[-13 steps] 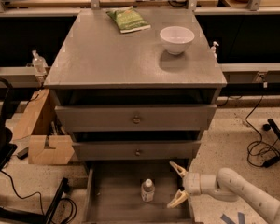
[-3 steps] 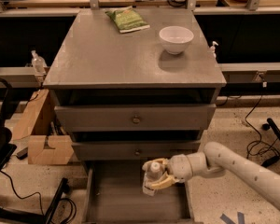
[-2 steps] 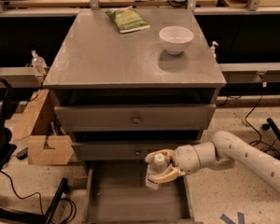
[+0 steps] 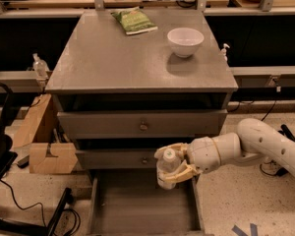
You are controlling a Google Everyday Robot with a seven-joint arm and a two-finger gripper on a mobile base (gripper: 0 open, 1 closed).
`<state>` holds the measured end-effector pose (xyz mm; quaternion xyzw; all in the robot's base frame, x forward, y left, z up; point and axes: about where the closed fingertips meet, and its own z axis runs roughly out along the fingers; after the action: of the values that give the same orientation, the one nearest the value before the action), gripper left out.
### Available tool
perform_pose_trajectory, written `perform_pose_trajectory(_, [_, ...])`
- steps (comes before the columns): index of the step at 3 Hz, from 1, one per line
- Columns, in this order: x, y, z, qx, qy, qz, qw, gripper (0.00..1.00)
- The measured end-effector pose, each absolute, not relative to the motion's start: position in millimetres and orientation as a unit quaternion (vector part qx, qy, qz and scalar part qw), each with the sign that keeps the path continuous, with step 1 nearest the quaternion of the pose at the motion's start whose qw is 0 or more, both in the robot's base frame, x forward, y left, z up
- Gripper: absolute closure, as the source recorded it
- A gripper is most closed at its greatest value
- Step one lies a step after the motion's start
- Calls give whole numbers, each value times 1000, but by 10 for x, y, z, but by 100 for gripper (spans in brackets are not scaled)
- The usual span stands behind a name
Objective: Pick blue plastic bottle from bottom drawer and place on counter
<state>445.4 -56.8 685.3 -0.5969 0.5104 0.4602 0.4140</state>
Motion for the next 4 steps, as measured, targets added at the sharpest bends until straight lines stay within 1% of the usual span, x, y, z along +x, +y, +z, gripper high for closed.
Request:
perform_pose_trajectory(1, [4454,-568,6853,-597,510,460,414,100])
perform_pose_trajectory(2, [4581,-589,7086,-563,537,464,424,100])
perform_pose_trajectory(3, [4699,-626,7543,-496,589,460,442,100])
perform_pose_trajectory(4, [4893,-713,8085,-425,648,436,457,100])
